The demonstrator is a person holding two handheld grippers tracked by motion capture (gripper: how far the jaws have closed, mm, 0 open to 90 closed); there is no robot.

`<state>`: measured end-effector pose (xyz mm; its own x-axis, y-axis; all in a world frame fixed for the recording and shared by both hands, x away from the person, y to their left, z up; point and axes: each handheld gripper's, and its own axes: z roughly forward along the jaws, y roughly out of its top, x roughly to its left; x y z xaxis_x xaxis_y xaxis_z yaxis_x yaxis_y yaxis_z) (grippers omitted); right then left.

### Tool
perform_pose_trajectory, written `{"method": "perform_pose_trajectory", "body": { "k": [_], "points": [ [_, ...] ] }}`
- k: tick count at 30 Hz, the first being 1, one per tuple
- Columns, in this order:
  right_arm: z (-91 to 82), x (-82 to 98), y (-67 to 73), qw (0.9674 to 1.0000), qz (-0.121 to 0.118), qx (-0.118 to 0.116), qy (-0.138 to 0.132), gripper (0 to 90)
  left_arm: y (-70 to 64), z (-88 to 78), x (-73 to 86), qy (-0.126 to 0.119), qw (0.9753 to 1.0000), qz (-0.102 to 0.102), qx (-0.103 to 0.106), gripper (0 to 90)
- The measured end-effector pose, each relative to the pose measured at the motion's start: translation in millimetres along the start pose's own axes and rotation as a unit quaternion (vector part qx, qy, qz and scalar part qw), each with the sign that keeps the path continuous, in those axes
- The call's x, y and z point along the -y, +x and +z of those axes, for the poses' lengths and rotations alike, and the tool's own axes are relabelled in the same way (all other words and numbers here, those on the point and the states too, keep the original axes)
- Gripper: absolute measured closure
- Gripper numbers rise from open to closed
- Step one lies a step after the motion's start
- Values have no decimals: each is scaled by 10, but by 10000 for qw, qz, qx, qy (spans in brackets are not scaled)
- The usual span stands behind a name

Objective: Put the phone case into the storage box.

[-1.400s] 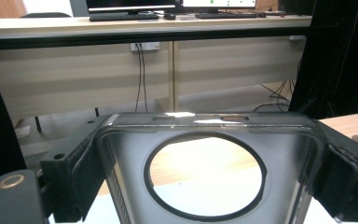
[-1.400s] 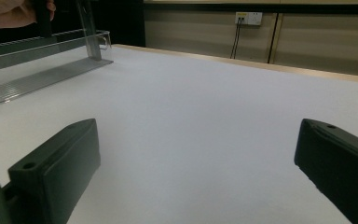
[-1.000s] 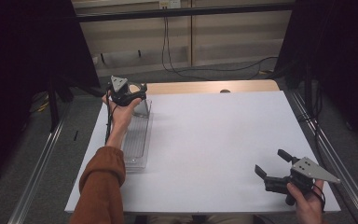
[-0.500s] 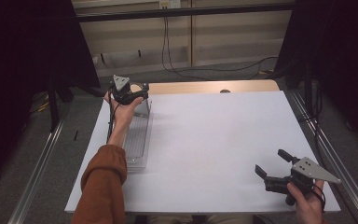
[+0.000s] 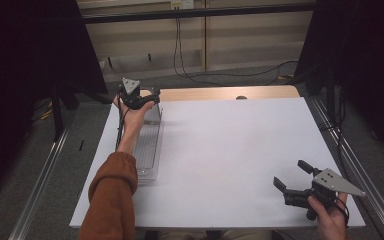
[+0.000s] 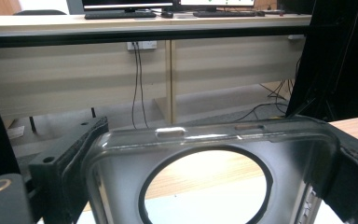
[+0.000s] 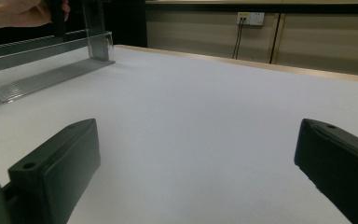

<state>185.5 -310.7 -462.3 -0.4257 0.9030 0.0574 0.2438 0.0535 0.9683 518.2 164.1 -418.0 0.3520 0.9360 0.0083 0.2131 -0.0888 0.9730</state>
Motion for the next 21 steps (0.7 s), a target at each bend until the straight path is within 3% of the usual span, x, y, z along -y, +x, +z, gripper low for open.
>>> {"method": "perform_pose_trajectory", "body": {
  "k": [11,21],
  "points": [
    [-3,0,9,10000,25,-15,-32,4,-17,49,6,15,9999,-106,81,58],
    [-5,3,5,10000,13,-57,-5,1,1,54,-56,-55,9998,-26,215,53]
  ]
}}
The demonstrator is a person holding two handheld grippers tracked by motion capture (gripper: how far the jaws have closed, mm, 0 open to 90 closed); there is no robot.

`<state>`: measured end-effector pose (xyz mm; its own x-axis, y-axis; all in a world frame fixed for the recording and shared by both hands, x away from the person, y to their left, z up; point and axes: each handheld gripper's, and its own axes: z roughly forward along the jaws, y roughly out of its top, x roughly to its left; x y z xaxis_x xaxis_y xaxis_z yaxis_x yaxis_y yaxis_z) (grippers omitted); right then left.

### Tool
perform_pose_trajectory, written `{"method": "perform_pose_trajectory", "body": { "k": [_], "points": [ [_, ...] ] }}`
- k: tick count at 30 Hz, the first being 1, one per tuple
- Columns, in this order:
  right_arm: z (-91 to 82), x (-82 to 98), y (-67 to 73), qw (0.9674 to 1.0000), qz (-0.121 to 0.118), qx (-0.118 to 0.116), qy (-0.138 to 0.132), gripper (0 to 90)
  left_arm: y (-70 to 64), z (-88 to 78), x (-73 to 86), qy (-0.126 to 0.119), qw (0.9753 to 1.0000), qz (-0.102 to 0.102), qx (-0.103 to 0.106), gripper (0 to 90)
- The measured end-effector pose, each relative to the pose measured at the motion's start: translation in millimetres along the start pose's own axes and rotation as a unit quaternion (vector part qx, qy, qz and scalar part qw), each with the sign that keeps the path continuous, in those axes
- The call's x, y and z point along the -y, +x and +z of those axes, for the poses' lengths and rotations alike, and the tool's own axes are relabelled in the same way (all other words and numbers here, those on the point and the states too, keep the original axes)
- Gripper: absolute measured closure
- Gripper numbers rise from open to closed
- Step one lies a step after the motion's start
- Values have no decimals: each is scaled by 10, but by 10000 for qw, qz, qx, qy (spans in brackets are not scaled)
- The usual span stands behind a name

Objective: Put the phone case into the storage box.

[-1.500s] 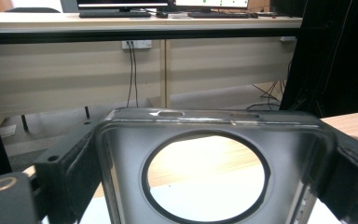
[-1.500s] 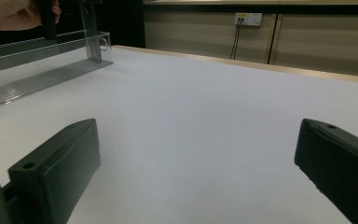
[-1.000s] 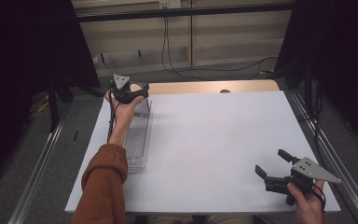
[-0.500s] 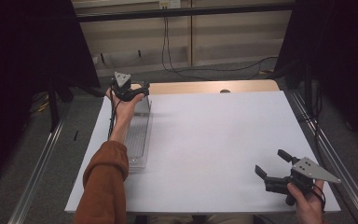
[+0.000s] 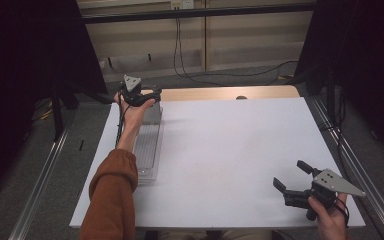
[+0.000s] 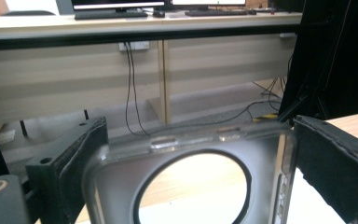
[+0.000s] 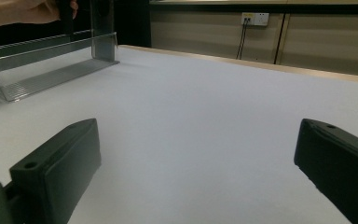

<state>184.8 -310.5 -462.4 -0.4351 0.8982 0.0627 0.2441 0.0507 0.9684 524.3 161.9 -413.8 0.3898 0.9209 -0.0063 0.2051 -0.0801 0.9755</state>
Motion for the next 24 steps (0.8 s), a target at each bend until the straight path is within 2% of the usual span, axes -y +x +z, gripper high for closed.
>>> {"method": "perform_pose_trajectory", "body": {
  "k": [6,11,14,15,16,21,22,24],
  "points": [
    [-1,0,2,10000,-10,-7,3,0,30,-31,-32,-37,10000,-24,-58,45],
    [-1,1,-1,10000,-7,12,6,0,43,-57,-29,-41,9999,-65,66,31],
    [-1,2,0,10000,-14,16,7,0,47,-75,-37,27,10000,-90,7,24],
    [-2,1,1,10000,-17,16,5,0,50,-75,-37,-28,9999,-134,90,24],
    [-2,2,1,10000,-15,13,6,0,41,-83,-44,-28,9999,-149,50,24],
    [0,3,2,10000,-22,3,24,0,39,-123,-98,-145,9999,-45,62,24],
    [1,3,2,10000,-30,5,15,0,36,-129,-107,-191,9997,-127,60,25],
    [2,4,3,10000,-34,0,15,0,44,-152,-124,-136,9999,-68,47,25]
  ]
}}
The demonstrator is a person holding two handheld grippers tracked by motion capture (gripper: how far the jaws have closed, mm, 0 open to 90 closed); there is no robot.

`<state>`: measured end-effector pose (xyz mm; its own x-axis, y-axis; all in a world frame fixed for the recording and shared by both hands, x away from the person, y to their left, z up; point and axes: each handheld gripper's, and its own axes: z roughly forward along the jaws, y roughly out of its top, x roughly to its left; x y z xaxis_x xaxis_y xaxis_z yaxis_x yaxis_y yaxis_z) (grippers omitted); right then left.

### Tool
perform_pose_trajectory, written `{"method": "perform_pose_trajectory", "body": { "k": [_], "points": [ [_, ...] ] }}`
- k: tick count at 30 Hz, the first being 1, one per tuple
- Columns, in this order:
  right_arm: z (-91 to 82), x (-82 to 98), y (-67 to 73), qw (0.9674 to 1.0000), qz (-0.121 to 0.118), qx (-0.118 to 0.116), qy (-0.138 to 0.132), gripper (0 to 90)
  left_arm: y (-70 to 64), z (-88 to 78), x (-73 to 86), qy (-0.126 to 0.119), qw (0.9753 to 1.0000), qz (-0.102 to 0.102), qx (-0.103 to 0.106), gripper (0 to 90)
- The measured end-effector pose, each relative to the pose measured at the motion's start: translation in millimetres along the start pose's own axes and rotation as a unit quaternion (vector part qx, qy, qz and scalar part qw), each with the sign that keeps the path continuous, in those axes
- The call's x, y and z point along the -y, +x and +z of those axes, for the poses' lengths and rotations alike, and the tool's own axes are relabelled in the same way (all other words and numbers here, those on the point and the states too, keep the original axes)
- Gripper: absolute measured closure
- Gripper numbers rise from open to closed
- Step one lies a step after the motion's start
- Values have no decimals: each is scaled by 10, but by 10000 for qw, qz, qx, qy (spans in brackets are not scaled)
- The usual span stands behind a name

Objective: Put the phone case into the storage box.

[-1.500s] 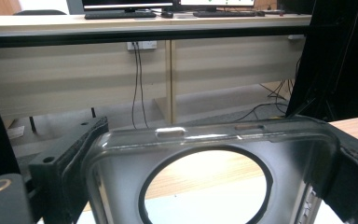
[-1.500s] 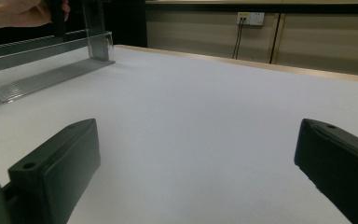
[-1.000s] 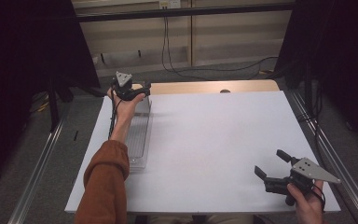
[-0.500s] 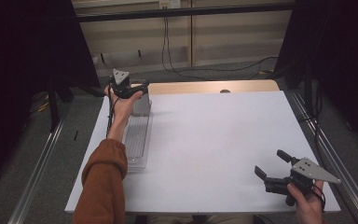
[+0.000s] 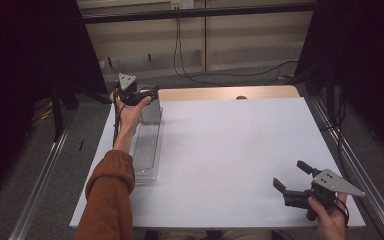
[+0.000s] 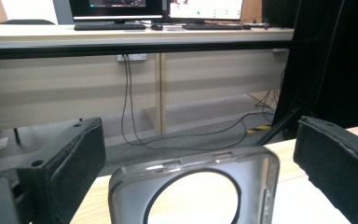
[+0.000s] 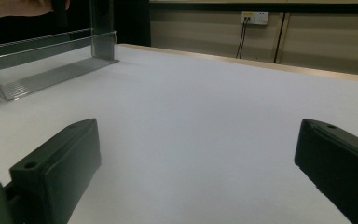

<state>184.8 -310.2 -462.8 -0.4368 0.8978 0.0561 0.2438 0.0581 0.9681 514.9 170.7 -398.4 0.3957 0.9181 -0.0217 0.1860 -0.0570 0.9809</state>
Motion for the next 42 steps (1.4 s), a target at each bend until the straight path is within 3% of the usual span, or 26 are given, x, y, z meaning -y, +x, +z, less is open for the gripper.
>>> {"method": "perform_pose_trajectory", "body": {
  "k": [2,7,11,15,21,24,31,39,42],
  "points": [
    [1,0,-1,10000,11,-4,5,0,-7,-16,-9,-56,10000,-33,73,24],
    [5,4,-2,10000,-6,0,7,0,-11,-89,-44,5,9999,102,22,24],
    [6,3,3,10000,10,-8,12,0,-6,-133,-52,-40,10000,-56,55,23],
    [6,2,2,10000,-6,0,11,0,3,-205,-56,-91,9999,0,61,24],
    [3,1,-1,10000,-1,20,4,0,26,-296,-49,43,9996,-231,134,24],
    [3,0,1,10000,2,31,2,0,23,-334,-31,-48,9993,-308,197,24],
    [2,-2,-2,10000,7,78,-31,0,-4,-486,18,-116,9996,-65,239,24],
    [2,-2,-4,10000,1,58,-18,0,-55,-613,67,-286,9977,-161,595,13],
    [10,-7,0,10000,30,44,-20,0,-80,-637,116,-185,9982,-74,565,10]
  ]
}}
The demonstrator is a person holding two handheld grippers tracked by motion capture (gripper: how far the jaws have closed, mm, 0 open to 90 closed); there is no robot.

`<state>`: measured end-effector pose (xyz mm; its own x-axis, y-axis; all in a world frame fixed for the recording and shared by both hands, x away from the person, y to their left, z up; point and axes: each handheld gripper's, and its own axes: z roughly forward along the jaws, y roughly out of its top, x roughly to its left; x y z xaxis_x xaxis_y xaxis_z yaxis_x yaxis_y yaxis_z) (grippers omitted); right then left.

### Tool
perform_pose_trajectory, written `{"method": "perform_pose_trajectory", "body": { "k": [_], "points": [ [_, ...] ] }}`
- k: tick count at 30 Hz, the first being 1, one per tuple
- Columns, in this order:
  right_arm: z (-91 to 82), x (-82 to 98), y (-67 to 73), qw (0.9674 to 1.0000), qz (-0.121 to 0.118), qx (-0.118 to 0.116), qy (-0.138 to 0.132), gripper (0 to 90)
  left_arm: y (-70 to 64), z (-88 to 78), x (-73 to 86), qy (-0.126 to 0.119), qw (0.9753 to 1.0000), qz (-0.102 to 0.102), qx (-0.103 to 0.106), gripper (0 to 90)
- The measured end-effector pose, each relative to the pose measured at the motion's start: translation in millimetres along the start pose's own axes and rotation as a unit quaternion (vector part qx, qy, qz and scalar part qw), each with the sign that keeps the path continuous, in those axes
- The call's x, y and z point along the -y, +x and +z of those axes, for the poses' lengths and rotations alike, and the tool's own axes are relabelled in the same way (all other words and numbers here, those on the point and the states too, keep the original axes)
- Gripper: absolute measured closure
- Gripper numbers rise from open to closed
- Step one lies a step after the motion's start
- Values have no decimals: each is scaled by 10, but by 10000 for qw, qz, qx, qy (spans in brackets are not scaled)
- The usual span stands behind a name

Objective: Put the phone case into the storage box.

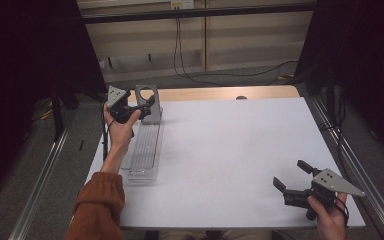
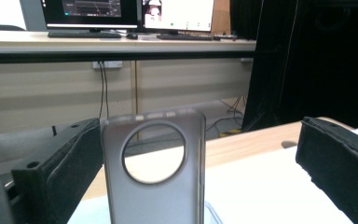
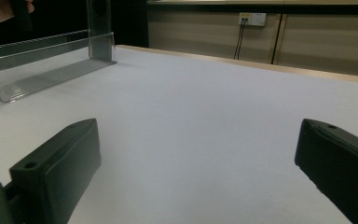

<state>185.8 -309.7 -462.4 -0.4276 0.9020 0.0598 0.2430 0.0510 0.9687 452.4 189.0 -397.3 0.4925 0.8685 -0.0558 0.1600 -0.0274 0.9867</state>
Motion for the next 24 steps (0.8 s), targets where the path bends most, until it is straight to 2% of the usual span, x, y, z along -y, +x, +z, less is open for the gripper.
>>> {"method": "perform_pose_trajectory", "body": {
  "k": [1,4,6,10,11,15,19,20,24],
  "points": [
    [3,-1,4,10000,19,-13,13,0,-8,-9,13,30,10000,41,28,11],
    [12,5,-1,10000,-41,-20,-11,0,-48,-42,44,-38,9999,-22,111,11],
    [6,10,-9,10000,-41,-43,1,0,-74,-74,51,47,9999,90,135,11],
    [1,13,-26,10000,-21,1,-22,0,-136,-118,55,-24,9997,82,221,11],
    [2,13,-30,10000,-1,-12,-3,0,-143,-130,51,-12,9996,146,222,11],
    [8,16,-28,10000,20,2,-10,0,-190,-184,51,-17,9996,82,277,12],
    [13,12,-14,10000,-26,8,-22,0,-247,-241,83,-24,9992,160,369,14],
    [15,8,-9,10000,-32,-23,-23,0,-248,-260,86,13,9990,235,390,13],
    [25,6,-2,10000,-54,-46,-15,0,-293,-328,97,-36,9988,149,459,13]
  ]
}}
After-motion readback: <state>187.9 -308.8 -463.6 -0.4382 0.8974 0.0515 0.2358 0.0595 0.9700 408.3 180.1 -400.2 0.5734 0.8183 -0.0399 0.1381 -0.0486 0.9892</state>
